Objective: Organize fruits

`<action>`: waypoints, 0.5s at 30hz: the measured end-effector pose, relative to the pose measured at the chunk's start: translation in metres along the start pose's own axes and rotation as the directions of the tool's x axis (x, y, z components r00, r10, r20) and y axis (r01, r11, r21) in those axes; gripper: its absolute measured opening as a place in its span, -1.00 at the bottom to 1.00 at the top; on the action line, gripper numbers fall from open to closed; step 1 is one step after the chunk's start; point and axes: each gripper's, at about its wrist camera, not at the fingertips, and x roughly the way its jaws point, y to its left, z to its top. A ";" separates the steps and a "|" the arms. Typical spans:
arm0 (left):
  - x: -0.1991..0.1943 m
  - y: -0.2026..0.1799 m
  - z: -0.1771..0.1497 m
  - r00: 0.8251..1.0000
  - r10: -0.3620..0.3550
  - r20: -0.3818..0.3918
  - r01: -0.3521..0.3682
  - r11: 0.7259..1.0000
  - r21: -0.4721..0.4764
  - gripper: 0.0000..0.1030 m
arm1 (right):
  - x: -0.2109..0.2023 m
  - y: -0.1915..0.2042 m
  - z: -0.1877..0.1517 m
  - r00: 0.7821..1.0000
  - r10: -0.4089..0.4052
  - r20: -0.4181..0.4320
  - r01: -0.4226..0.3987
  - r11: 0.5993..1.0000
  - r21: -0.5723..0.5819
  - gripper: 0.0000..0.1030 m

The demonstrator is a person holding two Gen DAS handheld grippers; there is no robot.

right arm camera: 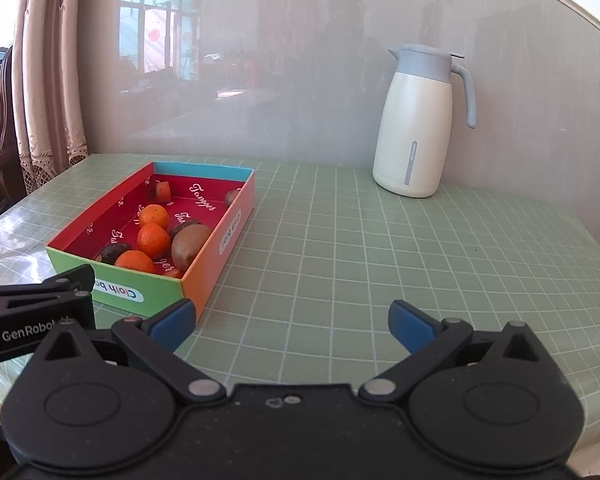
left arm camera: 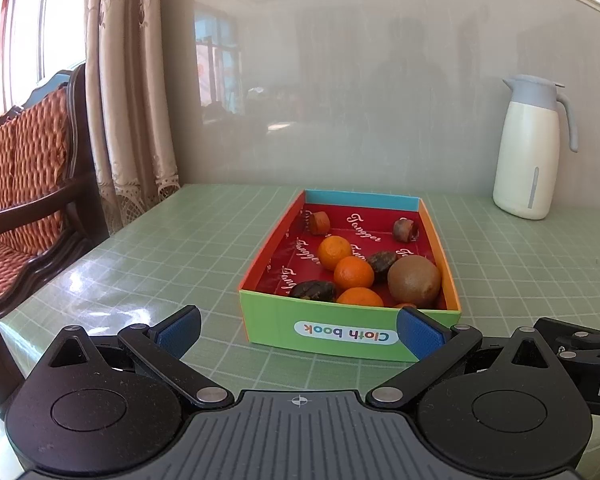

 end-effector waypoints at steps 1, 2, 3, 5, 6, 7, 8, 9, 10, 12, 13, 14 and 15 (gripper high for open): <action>0.000 0.000 0.000 1.000 -0.001 -0.001 0.001 1.000 -0.001 1.00 | 0.000 0.000 0.000 1.000 0.000 0.001 0.000 1.000 0.000 0.99; 0.000 0.000 0.000 1.000 -0.001 -0.002 0.001 1.000 -0.002 1.00 | 0.000 0.000 0.000 1.000 0.000 0.001 0.000 1.000 0.000 0.99; 0.000 0.000 0.000 1.000 0.000 -0.001 0.000 1.000 -0.001 1.00 | 0.000 0.000 0.001 1.000 -0.001 0.002 0.001 1.000 -0.001 0.99; 0.000 0.000 0.000 1.000 -0.001 0.000 0.001 1.000 0.000 1.00 | 0.000 0.001 0.002 1.000 -0.003 0.004 0.003 1.000 -0.003 0.99; -0.001 0.000 0.000 1.000 -0.001 0.000 0.001 1.000 0.002 1.00 | 0.000 0.001 0.002 1.000 -0.004 0.004 0.004 1.000 -0.004 0.99; -0.001 0.000 0.000 1.000 -0.001 0.001 0.001 1.000 0.003 1.00 | 0.000 0.001 0.003 1.000 -0.005 0.005 0.005 1.000 -0.005 0.99; -0.001 0.000 0.000 1.000 -0.002 0.002 0.002 1.000 0.006 1.00 | 0.001 0.001 0.003 1.000 -0.006 0.006 0.006 1.000 -0.006 0.99; -0.001 0.000 0.000 1.000 -0.002 0.002 0.002 1.000 0.008 1.00 | 0.001 0.001 0.003 1.000 -0.006 0.006 0.007 1.000 -0.006 0.99; -0.001 0.000 0.000 1.000 -0.002 0.003 0.002 1.000 0.010 1.00 | 0.002 0.001 0.003 1.000 -0.005 0.004 0.006 1.000 -0.006 0.99; -0.002 0.000 0.000 1.000 -0.001 0.009 0.001 1.000 0.012 1.00 | 0.002 0.001 0.002 1.000 -0.004 0.002 0.004 1.000 -0.006 0.99; -0.002 -0.001 0.000 1.000 -0.001 0.010 0.001 1.000 0.013 1.00 | 0.002 0.001 0.001 1.000 -0.005 0.001 0.005 1.000 -0.007 0.99; -0.002 -0.001 0.000 1.000 -0.002 0.010 0.002 1.000 0.014 1.00 | 0.003 0.001 0.001 1.000 -0.006 0.001 0.006 1.000 -0.008 0.99; -0.002 -0.001 0.000 1.000 -0.004 0.010 0.003 1.000 0.014 1.00 | 0.003 0.001 0.001 1.000 -0.006 0.000 0.006 1.000 -0.008 0.99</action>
